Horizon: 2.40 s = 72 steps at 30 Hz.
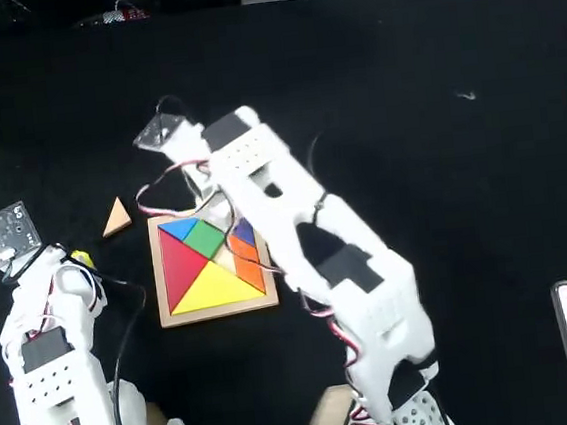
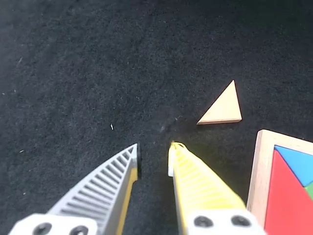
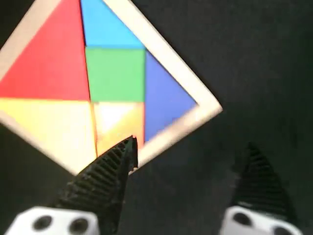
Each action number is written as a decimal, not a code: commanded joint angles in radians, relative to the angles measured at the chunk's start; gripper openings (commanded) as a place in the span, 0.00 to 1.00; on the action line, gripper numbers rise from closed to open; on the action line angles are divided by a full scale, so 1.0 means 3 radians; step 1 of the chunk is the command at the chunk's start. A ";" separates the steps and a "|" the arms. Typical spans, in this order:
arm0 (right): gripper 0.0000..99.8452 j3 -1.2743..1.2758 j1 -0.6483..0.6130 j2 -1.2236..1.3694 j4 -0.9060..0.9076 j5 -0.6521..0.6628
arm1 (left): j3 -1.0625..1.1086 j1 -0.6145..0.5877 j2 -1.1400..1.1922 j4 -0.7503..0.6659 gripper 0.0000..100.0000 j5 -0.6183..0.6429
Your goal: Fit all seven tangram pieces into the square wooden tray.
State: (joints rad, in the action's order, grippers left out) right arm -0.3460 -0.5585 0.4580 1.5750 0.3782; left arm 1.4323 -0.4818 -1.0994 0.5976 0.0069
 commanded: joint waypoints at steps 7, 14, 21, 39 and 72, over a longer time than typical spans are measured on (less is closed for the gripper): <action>0.01 0.0422 0.0373 -0.1020 0.0281 0.0020 | -0.0918 0.0713 0.0312 0.0834 0.12 -0.0537; 0.01 0.2238 0.1453 -0.1808 -0.1156 -0.0409 | -0.2110 0.0770 0.1227 0.1667 0.12 -0.1187; 0.01 0.3506 0.1734 -0.1926 -0.2700 -0.0609 | -0.2478 0.0790 0.2066 0.1545 0.12 -0.1688; 0.01 0.3286 0.1724 -0.1511 -0.2690 -0.0614 | -0.3434 0.0990 0.3780 0.1038 0.18 -0.1059; 0.01 0.3307 0.1580 -0.1486 -0.2700 -0.0378 | -0.4043 0.0504 0.4664 0.0721 0.10 0.1376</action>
State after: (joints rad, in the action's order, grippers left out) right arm 0.7004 -0.0706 0.0161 0.7787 0.2539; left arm 0.2770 -0.3437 0.3000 0.8278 0.4212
